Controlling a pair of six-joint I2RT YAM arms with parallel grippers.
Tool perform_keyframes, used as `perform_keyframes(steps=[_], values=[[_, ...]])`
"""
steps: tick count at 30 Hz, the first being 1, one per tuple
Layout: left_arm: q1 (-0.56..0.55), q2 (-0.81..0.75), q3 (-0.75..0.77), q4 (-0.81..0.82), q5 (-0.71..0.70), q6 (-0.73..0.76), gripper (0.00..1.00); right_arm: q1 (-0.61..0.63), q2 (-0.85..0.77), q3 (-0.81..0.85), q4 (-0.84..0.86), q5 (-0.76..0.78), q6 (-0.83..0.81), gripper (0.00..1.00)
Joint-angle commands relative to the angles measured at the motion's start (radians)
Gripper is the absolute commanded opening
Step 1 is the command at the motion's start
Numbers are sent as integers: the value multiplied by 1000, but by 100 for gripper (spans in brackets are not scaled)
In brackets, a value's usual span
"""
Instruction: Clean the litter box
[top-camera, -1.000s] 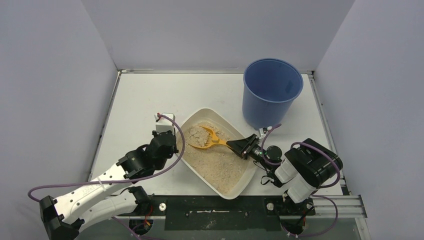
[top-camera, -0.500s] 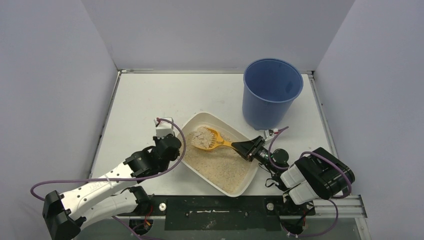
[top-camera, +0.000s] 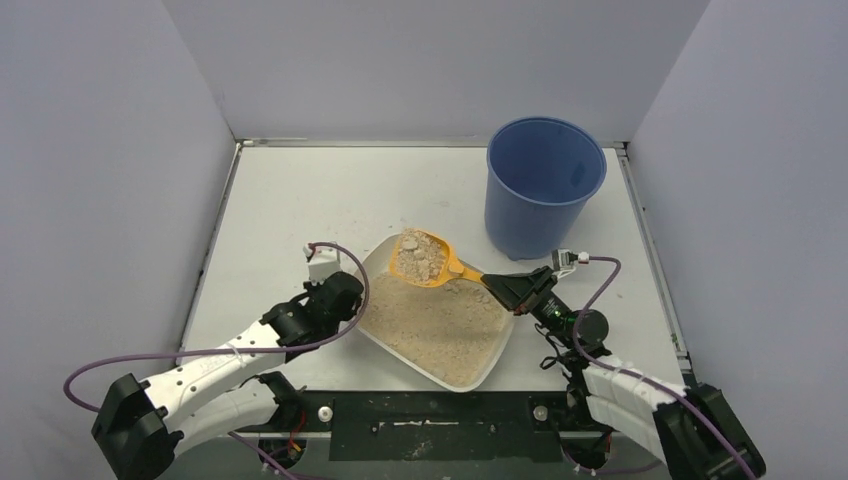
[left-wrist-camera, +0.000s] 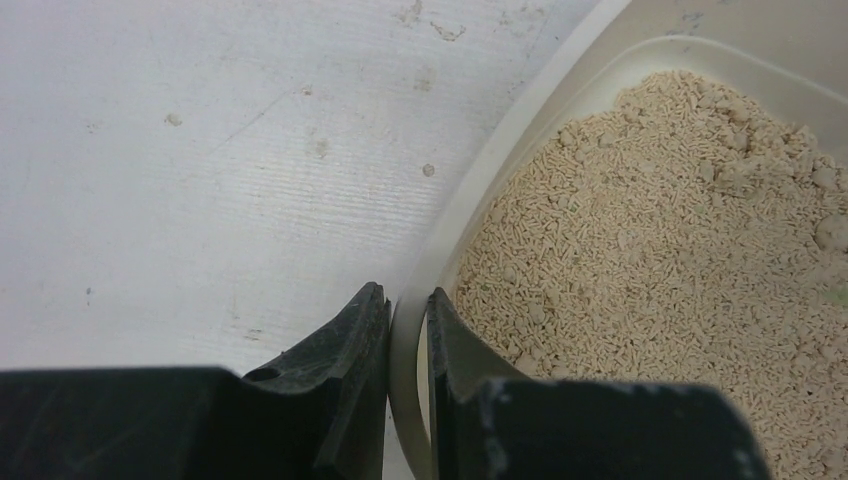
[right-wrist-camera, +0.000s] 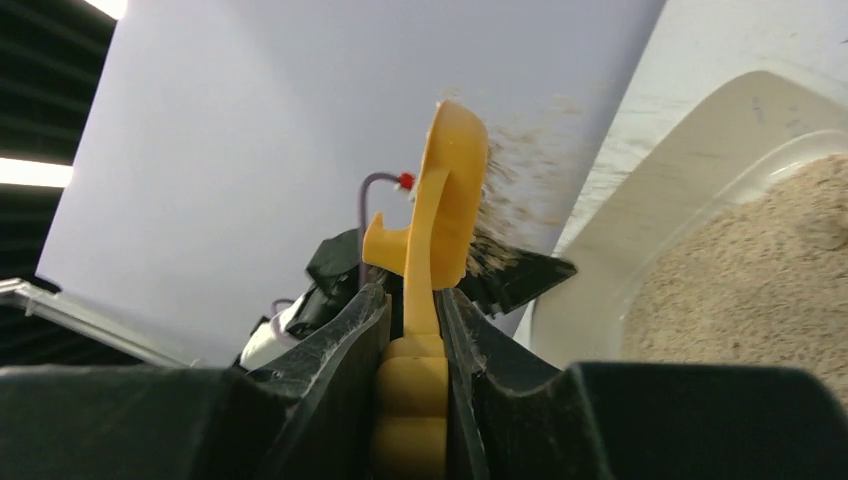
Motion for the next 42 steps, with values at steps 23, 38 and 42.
perform_keyframes(steps=[23, 38, 42], values=[[158, 2, 11, 111, 162, -8, 41, -79, -496, -67, -583, -68, -3, 0], [169, -41, 176, 4, 132, 51, 88, -75, -551, -97, -638, -37, 39, 0], [171, -56, 229, -25, 123, 84, 95, -20, -514, -21, -714, -44, -35, 0]])
